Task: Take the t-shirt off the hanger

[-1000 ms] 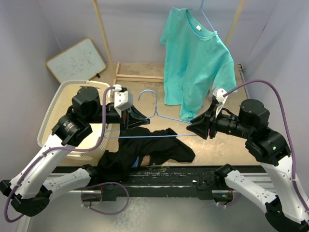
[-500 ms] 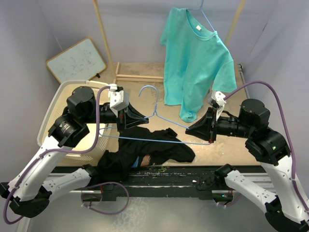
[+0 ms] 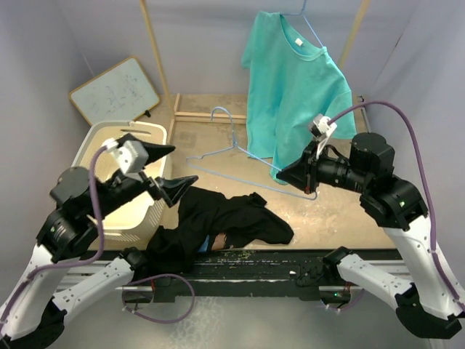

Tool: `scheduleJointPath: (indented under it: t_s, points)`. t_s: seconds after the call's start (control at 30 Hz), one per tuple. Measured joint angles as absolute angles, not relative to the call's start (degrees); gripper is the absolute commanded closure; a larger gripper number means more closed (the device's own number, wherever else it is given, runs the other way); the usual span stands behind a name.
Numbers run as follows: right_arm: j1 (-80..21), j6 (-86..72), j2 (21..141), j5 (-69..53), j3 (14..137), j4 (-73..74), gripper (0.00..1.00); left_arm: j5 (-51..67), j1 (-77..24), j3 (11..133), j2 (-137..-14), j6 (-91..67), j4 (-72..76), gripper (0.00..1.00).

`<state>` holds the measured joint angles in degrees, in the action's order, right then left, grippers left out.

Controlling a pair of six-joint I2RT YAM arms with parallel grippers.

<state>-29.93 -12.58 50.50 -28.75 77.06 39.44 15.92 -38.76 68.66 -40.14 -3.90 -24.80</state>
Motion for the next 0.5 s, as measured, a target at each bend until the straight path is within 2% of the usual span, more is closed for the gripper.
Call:
scheduleJointPath:
  t_s: [0.17, 0.5]
  points:
    - [-29.93, -14.37, 56.66, -22.22, 83.74, 38.22, 1.0, 7.97, -38.76, 63.81, -32.34, -5.21, -24.82, 0.05]
    - [-29.93, -17.32, 80.58, -10.24, 106.41, 26.48, 1.0, -4.62, -38.76, 53.3, -19.38, -10.26, -30.22, 0.12]
